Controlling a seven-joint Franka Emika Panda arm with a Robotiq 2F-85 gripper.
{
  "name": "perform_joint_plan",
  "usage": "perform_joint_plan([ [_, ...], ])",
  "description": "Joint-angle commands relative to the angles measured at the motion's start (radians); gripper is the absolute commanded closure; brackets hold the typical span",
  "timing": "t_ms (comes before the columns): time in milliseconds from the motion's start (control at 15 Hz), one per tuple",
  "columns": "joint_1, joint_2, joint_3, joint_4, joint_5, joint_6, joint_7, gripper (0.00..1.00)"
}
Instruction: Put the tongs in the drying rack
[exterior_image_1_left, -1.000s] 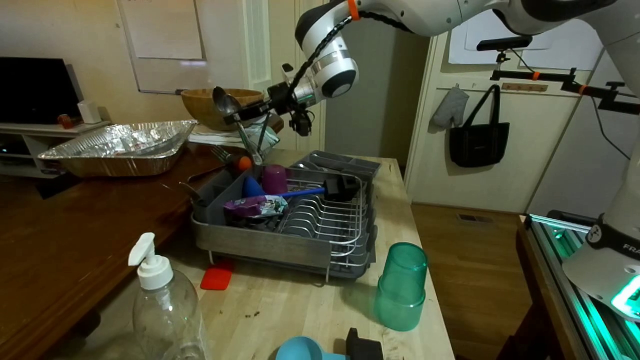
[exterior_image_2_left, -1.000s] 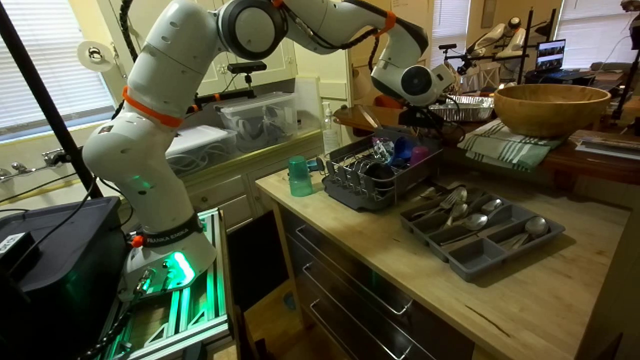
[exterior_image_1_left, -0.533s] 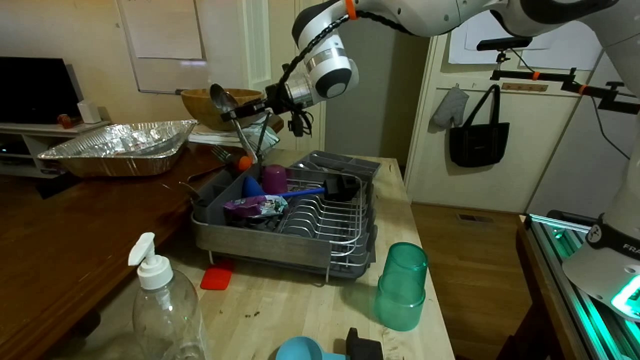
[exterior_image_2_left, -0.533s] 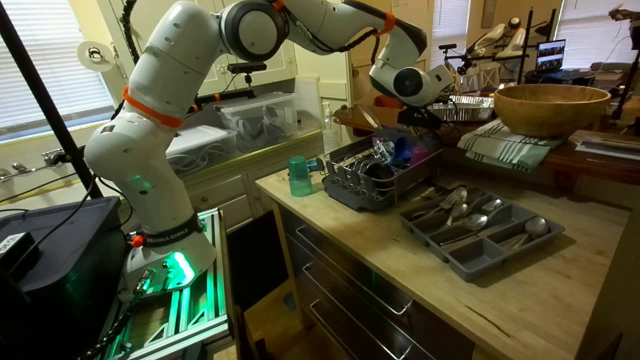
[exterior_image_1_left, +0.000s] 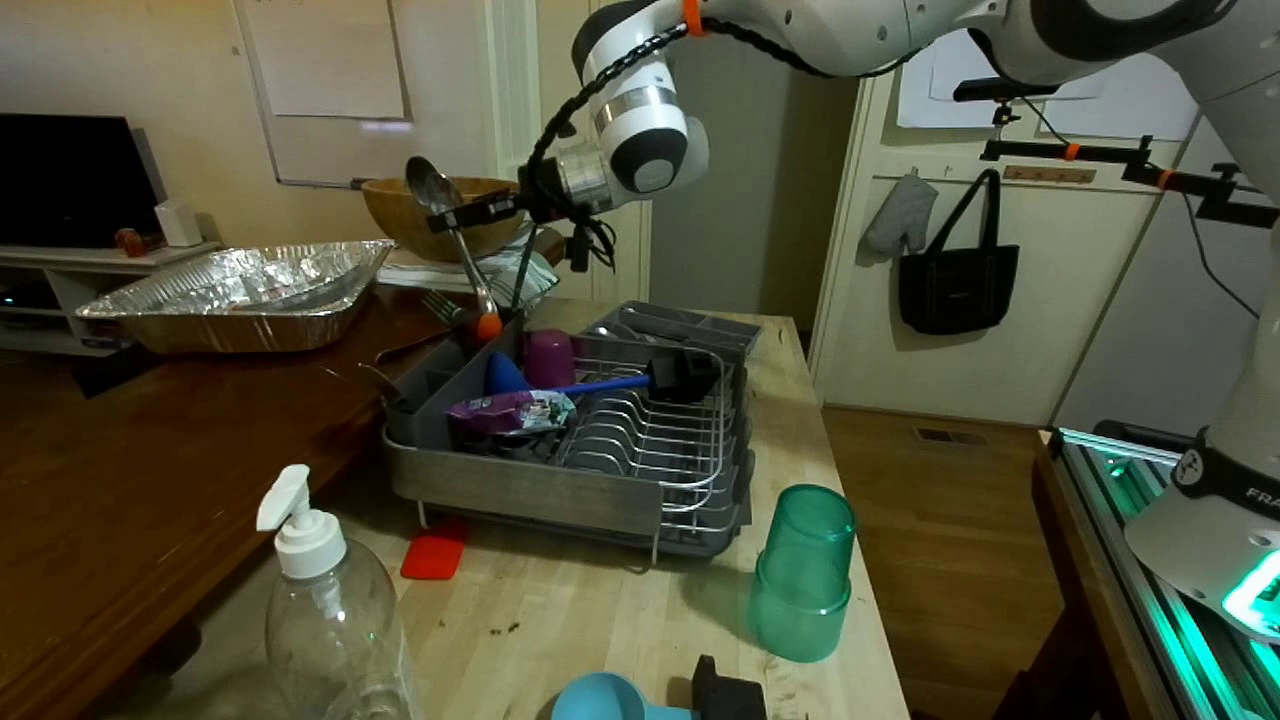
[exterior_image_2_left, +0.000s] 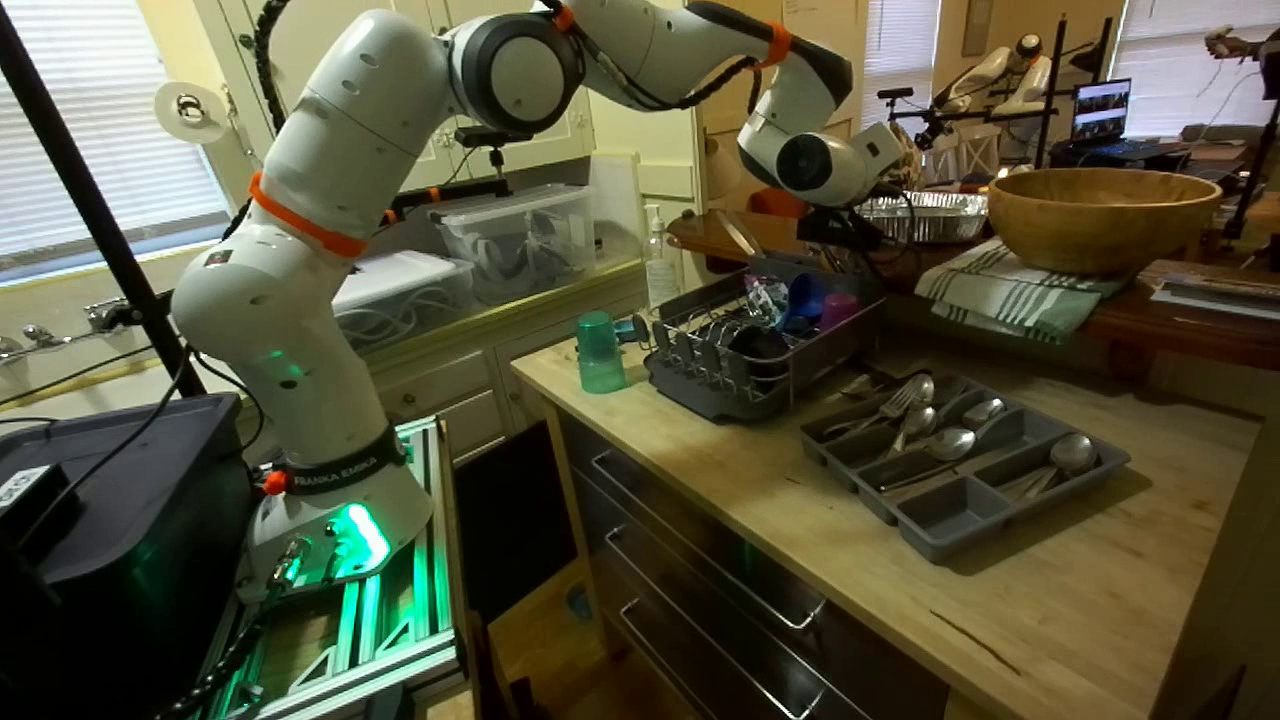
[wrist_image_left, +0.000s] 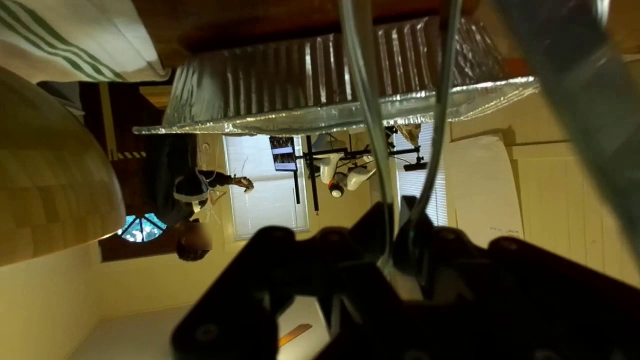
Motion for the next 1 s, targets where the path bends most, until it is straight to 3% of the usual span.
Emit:
perform_joint_plan([
  [0, 0.025, 0.056, -0.008, 0.055, 0.019, 0.072, -0.017, 0.97],
  [533, 0.042, 0.096, -0.009, 0.080, -0.002, 0.124, 0.031, 0.97],
  [600, 0.044, 0.091, -0.009, 0.075, -0.003, 0.131, 0.037, 0.63],
  [733, 0.041, 0.079, -0.007, 0.066, 0.003, 0.135, 0.037, 0.55],
  [933, 0.036, 0.059, -0.005, 0.053, 0.010, 0.139, 0.035, 0.33],
])
